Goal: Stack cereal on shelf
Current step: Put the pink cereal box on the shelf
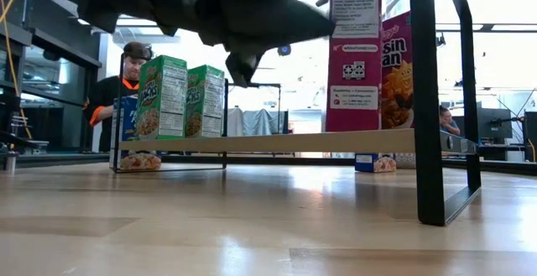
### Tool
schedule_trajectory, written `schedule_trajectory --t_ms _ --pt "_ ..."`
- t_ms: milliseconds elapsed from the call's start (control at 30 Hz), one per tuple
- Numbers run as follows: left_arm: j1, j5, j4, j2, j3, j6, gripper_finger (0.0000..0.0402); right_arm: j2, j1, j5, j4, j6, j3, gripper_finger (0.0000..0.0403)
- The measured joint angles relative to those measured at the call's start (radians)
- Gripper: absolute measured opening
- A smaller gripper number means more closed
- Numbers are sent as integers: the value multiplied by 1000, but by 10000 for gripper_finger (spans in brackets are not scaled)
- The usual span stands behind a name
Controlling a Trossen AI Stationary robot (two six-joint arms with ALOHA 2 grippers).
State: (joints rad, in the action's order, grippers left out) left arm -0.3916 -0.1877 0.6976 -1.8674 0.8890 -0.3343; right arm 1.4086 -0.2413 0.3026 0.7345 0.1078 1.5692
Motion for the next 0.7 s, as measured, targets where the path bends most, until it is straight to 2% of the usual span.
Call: schedule_trajectory --t_ms 167,300,700 --pt "-10 -173 -122 41 -1 106 0 0 0 -17 0 -3 0 262" --pt "-29 -327 -124 44 -1 227 0 0 0 -19 1 -3 0 262" --pt "-39 -306 -78 39 -1 204 0 0 0 -18 0 -3 0 262"
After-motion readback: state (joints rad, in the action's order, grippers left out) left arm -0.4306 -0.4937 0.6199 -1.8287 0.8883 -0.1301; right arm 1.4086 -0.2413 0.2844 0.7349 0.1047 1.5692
